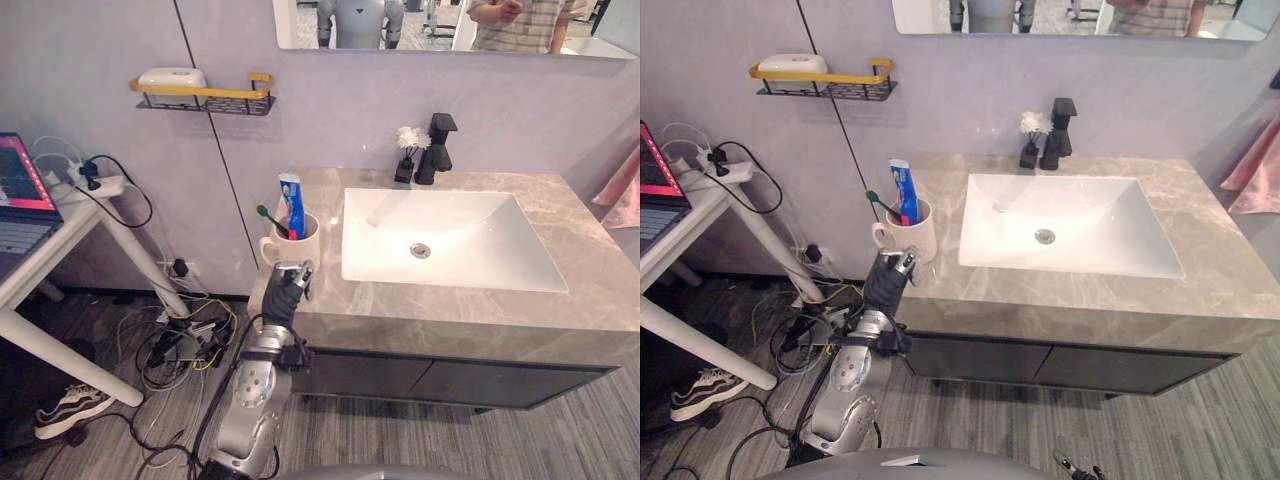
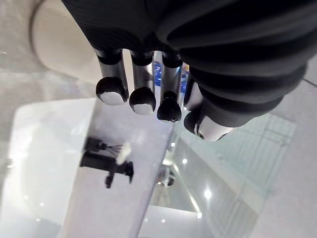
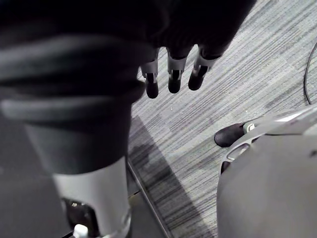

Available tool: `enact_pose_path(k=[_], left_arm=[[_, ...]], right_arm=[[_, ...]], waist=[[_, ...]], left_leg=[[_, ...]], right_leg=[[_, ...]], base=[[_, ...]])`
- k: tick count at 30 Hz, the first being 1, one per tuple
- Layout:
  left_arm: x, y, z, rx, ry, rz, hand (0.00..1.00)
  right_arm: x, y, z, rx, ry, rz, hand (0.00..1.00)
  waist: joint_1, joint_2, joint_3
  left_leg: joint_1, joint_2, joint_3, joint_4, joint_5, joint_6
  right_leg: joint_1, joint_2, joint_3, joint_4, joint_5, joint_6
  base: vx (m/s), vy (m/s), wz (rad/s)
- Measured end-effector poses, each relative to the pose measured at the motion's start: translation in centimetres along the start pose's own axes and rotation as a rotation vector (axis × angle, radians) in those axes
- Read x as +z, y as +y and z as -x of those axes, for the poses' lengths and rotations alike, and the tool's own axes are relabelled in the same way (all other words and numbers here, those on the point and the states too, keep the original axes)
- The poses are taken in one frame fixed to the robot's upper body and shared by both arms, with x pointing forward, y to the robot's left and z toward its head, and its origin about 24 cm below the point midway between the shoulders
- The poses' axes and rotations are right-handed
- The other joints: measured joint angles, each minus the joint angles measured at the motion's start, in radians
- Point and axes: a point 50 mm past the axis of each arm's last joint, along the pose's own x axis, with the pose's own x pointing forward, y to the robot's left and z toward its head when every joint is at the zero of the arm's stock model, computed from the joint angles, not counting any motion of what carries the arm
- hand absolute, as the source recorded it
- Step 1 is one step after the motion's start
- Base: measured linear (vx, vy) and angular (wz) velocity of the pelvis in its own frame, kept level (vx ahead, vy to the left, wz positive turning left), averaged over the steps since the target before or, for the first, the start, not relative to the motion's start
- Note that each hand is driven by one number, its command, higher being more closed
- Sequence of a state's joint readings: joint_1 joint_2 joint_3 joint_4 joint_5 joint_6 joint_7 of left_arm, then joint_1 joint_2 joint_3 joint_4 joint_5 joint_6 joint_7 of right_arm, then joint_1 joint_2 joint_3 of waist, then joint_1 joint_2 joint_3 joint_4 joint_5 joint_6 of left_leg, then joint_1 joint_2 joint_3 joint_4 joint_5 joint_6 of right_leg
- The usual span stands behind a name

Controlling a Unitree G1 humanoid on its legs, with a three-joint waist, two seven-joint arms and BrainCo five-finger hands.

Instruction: Organize washtable

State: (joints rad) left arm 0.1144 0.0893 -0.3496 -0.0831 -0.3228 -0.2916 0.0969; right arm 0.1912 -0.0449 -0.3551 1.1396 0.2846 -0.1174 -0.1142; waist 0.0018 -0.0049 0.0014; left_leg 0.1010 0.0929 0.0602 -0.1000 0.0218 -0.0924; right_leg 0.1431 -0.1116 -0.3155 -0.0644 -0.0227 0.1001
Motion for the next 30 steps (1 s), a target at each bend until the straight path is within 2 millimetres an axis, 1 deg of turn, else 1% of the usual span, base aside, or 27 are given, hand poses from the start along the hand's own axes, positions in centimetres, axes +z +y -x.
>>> enact_pose_path(k=[4, 10, 12, 15, 20, 26, 30], left_arm=[[-1.6, 0.5, 0.3, 0.009, 0.078, -0.046, 1.0], [-2.0, 1.0, 0.4, 0.024, 0.105, -0.07, 1.0], [-2.1, 1.5, 0.0, 0.043, 0.108, -0.086, 1.0], [-1.6, 2.3, -0.6, 0.082, 0.083, -0.103, 1.0], [-0.8, 2.9, -1.4, 0.109, 0.045, -0.141, 1.0], [-0.7, 3.1, -1.4, 0.132, 0.043, -0.152, 1.0], [-0.4, 4.1, -2.3, 0.171, 0.025, -0.167, 1.0]], right_arm=[[-0.1, 0.4, 0.0, 0.006, 0.008, 0.001, 0.0], [-0.1, 0.5, 0.0, 0.008, 0.014, 0.005, 0.0], [0.0, 0.6, 0.0, 0.012, 0.008, 0.031, 0.0], [0.0, 0.7, 0.0, 0.015, 0.008, 0.031, 0.0], [0.0, 0.7, 0.0, 0.015, 0.009, 0.031, 0.0], [0.0, 0.7, 0.0, 0.016, 0.009, 0.032, 0.0], [0.1, 0.8, 0.0, 0.021, 0.007, 0.034, 0.0]], waist=[[-0.007, -0.012, 0.004], [-0.017, -0.021, 0.008], [-0.018, -0.021, 0.009], [-0.021, -0.027, 0.013], [-0.022, -0.03, 0.015], [-0.022, -0.032, 0.016], [-0.023, -0.039, 0.021]], left_leg=[[0.0, 0.0, 0.004, -0.002, -0.001, 0.0], [0.0, 0.0, 0.015, -0.003, -0.005, -0.003], [0.001, 0.0, 0.028, -0.003, -0.007, -0.003], [0.008, 0.0, 0.038, -0.003, -0.01, -0.003], [0.01, 0.0, 0.045, -0.004, -0.011, -0.003], [0.01, 0.0, 0.054, -0.004, -0.015, -0.002], [0.004, 0.001, 0.066, -0.004, -0.016, -0.002]], right_leg=[[0.001, 0.002, 0.0, -0.016, 0.004, 0.003], [0.0, 0.003, 0.011, -0.025, 0.009, 0.002], [-0.001, 0.003, 0.027, -0.025, 0.012, 0.003], [0.0, 0.002, 0.033, -0.025, 0.012, 0.003], [-0.003, 0.002, 0.039, -0.026, 0.014, 0.004], [-0.009, 0.002, 0.048, -0.026, 0.014, 0.004], [-0.02, 0.002, 0.06, -0.026, 0.017, 0.004]], base=[[0.0, -0.001, -0.01], [0.01, -0.002, -0.05], [0.03, 0.003, -0.15], [0.01, 0.004, -0.11], [0.0, 0.004, -0.03], [0.0, 0.002, -0.04], [0.01, 0.003, -0.09]])
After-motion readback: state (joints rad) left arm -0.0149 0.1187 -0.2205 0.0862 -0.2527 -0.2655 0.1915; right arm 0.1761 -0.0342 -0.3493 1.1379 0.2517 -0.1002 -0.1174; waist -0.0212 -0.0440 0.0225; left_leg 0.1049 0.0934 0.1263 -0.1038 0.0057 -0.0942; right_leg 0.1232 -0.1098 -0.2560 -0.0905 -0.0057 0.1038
